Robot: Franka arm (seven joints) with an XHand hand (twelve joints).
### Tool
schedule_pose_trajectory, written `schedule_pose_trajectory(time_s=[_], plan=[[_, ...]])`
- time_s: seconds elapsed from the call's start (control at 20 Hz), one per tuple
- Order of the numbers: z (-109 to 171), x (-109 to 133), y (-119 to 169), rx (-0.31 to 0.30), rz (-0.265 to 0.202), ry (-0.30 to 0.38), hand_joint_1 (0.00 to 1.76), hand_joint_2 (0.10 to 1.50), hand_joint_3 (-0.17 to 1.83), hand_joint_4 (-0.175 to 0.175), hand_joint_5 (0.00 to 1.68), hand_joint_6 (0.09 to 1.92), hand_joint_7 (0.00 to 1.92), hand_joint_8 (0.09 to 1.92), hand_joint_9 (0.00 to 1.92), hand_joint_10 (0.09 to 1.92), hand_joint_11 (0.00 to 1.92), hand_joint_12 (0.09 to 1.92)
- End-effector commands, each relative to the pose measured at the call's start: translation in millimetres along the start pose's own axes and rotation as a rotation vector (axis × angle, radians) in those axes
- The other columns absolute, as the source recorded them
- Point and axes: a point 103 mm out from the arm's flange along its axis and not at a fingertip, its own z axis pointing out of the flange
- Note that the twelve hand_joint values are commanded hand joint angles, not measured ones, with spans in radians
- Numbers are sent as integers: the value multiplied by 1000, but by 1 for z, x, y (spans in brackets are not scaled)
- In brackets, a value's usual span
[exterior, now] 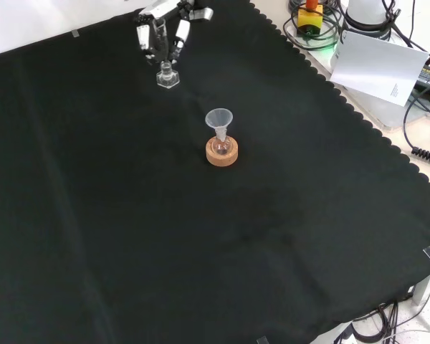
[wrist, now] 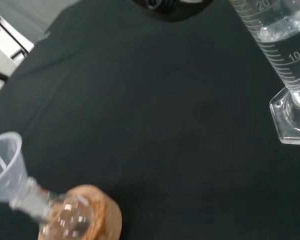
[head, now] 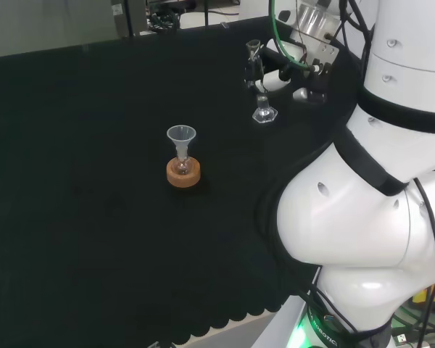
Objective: Pour the water from the graduated cylinder into the round-bottom flask.
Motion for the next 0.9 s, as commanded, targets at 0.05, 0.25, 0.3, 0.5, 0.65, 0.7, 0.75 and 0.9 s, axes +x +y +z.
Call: schedule_pose_trajectory(time_s=[0.05, 0.25, 0.3, 0.5, 0.65, 0.7, 0.75, 0.9], plan=[[7, 28, -34, 108, -5, -102, 1284, 1054, -5, -175, 1103, 809, 1142, 775, 1477, 87, 1199, 730], [15, 48, -50, 173, -24, -161, 1284, 1053, -5, -175, 1104, 808, 1143, 774, 1479, 87, 1200, 729], [18, 52, -52, 196, -28, -181, 1284, 1053, -5, -175, 1104, 807, 1143, 774, 1480, 87, 1201, 729], [35, 67, -55, 306, -37, -256, 1285, 1053, -5, -175, 1105, 806, 1144, 772, 1481, 87, 1202, 728], [46, 73, -48, 383, -23, -298, 1285, 1053, -5, -175, 1106, 805, 1144, 771, 1483, 87, 1204, 727], [50, 74, -44, 410, -14, -314, 1285, 1052, -5, -175, 1106, 805, 1144, 771, 1483, 87, 1204, 727], [54, 76, -40, 437, -9, -337, 1285, 1052, -5, -175, 1106, 805, 1144, 771, 1483, 87, 1204, 727], [61, 80, -31, 498, 5, -390, 1285, 1052, -5, -175, 1106, 805, 1145, 771, 1483, 87, 1205, 726]])
